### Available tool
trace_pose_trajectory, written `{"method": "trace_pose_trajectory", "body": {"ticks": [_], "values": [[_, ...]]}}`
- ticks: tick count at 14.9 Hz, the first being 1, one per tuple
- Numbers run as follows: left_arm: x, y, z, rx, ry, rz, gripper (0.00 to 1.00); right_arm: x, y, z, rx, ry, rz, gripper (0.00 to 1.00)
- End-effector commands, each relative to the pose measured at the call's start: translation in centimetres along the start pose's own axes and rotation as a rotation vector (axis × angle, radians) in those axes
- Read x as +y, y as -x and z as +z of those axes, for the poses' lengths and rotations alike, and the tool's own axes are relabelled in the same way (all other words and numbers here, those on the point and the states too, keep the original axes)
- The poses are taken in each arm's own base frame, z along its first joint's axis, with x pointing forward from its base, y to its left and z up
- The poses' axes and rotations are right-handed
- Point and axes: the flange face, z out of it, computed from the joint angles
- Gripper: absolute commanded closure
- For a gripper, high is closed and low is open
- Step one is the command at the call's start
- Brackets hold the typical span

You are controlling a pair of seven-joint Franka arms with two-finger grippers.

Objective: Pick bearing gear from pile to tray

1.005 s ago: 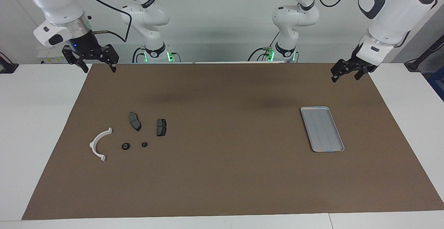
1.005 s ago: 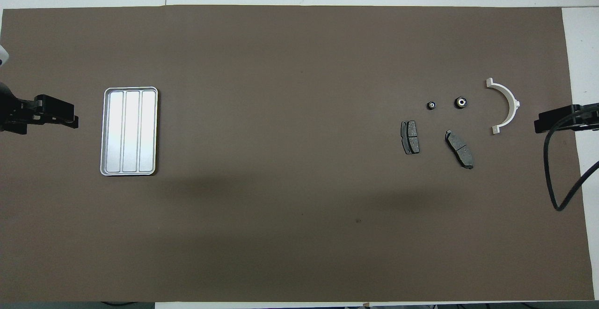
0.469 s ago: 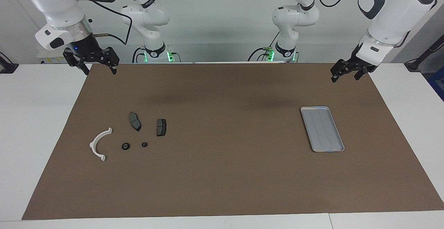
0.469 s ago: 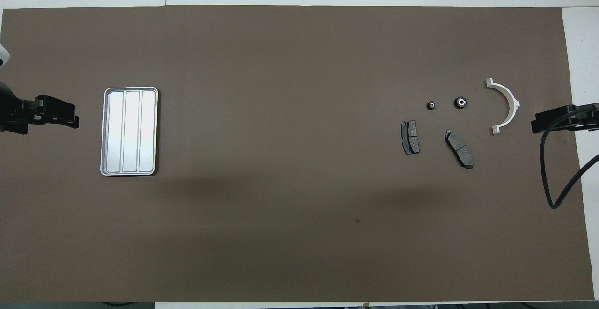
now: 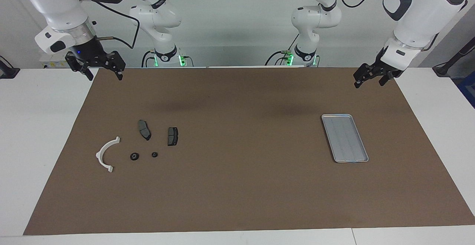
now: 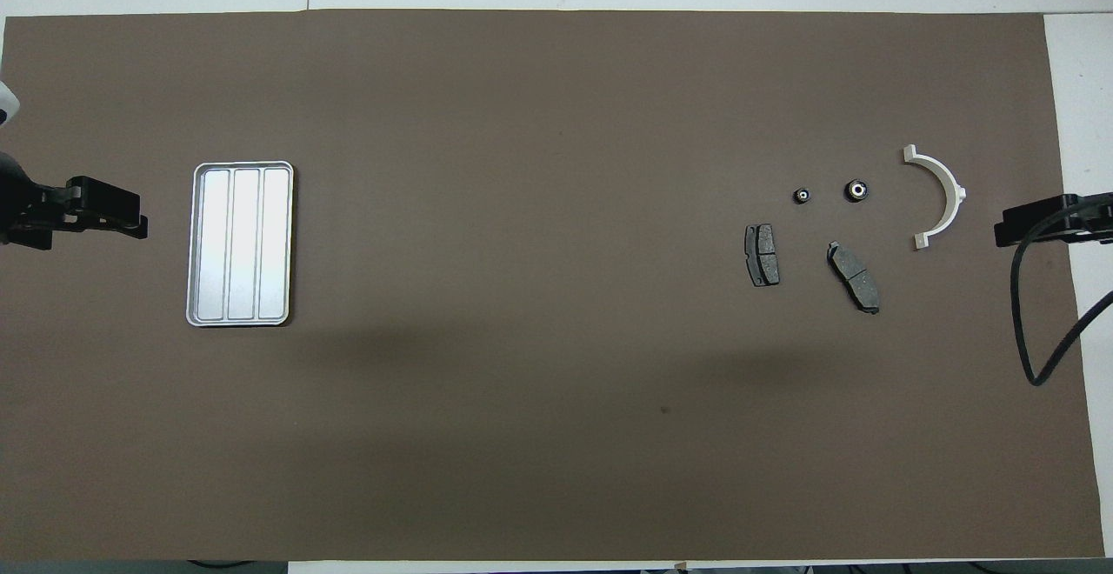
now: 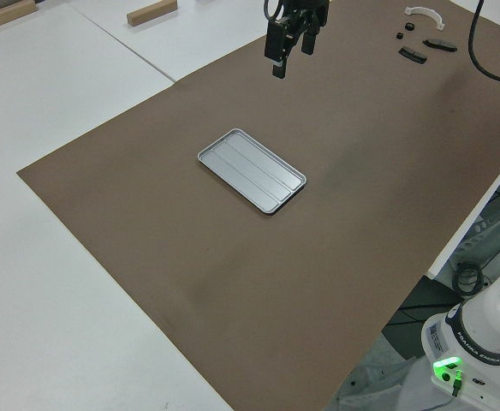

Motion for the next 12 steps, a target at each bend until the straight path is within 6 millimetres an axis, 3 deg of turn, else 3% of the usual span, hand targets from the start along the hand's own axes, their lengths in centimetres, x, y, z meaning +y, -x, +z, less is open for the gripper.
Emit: {"method": "trace_pose_trajectory", "body": {"ticks": [1, 4, 7, 10, 12], "values": [[0.0, 0.8, 0.2, 0.008, -0.010, 0.015, 0.00, 0.7, -1.6, 1.9, 0.022, -0.007, 0.006, 0.00], [-0.2, 0.8, 0.2, 0.008, -0.009, 0.009, 0.00, 1.4, -4.5, 4.7, 0.011, -0.004, 0.001, 0.00], [0.1, 0.8, 0.2, 0.008, -0.011, 0.017, 0.00, 2.7, -7.5, 9.7, -0.006, 0.002, -0.014, 0.00], [0.4, 0.9, 0.1, 0.008, -0.012, 0.016, 0.00, 2.8, -9.6, 13.8, -0.005, 0.007, -0.024, 0.00], [0.5, 0.9, 0.1, 0.004, -0.012, 0.016, 0.00, 2.1, -10.6, 15.3, 0.009, 0.007, -0.036, 0.00]]}}
